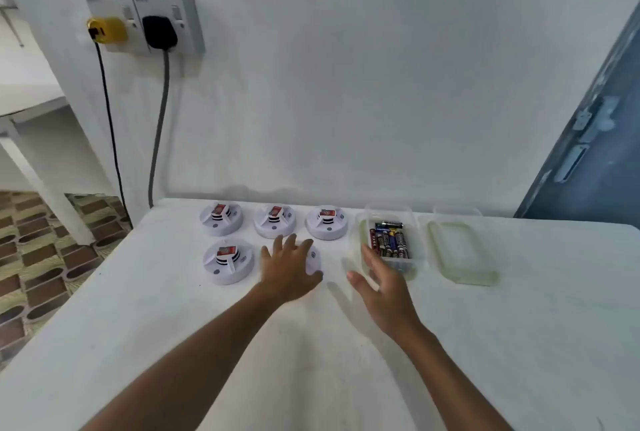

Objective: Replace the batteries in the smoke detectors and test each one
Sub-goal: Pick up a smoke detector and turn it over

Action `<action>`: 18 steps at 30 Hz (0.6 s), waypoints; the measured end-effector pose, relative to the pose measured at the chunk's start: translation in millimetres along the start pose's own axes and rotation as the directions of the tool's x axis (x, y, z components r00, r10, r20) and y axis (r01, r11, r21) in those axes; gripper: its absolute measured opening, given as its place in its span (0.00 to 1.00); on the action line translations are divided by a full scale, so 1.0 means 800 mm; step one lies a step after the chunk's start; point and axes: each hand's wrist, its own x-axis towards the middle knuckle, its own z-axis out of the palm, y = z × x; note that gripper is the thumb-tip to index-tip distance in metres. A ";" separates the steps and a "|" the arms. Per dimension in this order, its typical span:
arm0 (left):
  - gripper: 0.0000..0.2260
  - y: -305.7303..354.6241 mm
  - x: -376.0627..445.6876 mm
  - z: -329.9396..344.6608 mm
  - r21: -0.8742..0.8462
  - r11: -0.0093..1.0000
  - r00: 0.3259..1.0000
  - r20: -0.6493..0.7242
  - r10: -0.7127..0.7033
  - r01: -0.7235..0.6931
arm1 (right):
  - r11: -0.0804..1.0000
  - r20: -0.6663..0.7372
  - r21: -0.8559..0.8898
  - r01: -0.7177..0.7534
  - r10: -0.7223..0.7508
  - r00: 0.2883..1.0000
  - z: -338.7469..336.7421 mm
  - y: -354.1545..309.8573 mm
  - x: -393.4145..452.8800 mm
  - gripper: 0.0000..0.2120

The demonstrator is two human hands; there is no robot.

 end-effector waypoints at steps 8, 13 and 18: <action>0.35 -0.012 0.015 0.018 -0.119 0.992 0.997 0.061 0.039 -0.031 | 0.976 -0.050 0.185 -0.115 0.126 0.991 0.039 0.006 0.001 0.26; 0.25 0.010 -0.024 -0.031 -0.951 0.240 0.980 0.174 -0.094 0.192 | 0.951 -0.045 0.299 -0.075 0.093 0.995 0.043 -0.007 0.014 0.29; 0.21 0.023 -0.049 -0.045 -0.820 -0.501 0.945 0.328 -0.014 0.277 | 0.975 -0.059 0.223 0.018 -0.004 0.998 0.043 -0.022 0.019 0.39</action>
